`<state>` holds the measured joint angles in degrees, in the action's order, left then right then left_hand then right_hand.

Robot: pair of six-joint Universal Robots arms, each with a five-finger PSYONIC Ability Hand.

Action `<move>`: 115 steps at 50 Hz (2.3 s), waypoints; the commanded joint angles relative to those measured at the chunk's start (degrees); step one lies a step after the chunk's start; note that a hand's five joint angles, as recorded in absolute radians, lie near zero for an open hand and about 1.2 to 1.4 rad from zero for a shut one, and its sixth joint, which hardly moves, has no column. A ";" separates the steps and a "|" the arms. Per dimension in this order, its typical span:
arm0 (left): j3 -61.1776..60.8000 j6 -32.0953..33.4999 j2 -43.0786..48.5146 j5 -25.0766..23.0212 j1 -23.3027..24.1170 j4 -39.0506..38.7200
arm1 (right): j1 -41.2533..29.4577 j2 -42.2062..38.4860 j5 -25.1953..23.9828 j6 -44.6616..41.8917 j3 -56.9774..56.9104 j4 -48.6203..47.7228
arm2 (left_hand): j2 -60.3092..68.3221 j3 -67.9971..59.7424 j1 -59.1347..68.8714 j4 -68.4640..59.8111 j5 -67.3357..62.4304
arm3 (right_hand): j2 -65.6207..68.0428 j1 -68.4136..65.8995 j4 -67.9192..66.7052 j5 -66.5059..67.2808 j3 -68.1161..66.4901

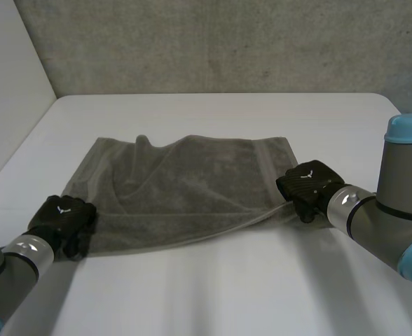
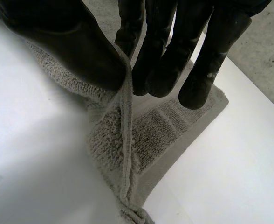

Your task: Fold the towel.

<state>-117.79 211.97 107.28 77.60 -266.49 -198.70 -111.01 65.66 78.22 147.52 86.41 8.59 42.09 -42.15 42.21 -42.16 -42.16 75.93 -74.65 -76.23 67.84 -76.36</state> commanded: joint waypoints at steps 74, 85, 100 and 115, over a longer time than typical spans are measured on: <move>27.49 -0.24 8.62 -3.87 2.55 18.78 | 0.53 -10.44 0.87 -18.51 -28.56 24.56 | 37.91 -37.85 37.79 -37.84 -27.84 | 4.07 -5.35 -3.77 2.16 -3.64; 45.17 -0.24 24.19 5.81 2.91 18.78 | -0.17 -26.36 7.28 -16.39 -46.31 23.06 | 37.91 -37.85 37.79 -37.84 -27.84 | 4.07 -5.35 -3.77 2.16 -3.64; 50.72 -0.16 27.81 6.51 5.19 18.52 | -0.17 -37.97 9.06 -13.75 -64.07 22.97 | -23.42 23.47 -23.53 23.48 33.48 | -46.67 45.39 46.97 -48.58 47.10; 46.44 -0.51 15.61 11.79 5.20 18.35 | -1.23 -40.18 6.61 -5.42 -85.97 33.23 | -31.04 31.09 -31.15 31.10 41.10 | -65.93 64.65 66.23 -67.84 66.36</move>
<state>-67.08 211.63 130.56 89.26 -260.61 -180.00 -112.51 24.33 87.64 136.57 6.39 35.08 15.45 -14.94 15.60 -15.79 -13.83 13.62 -13.07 -14.17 3.36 -13.24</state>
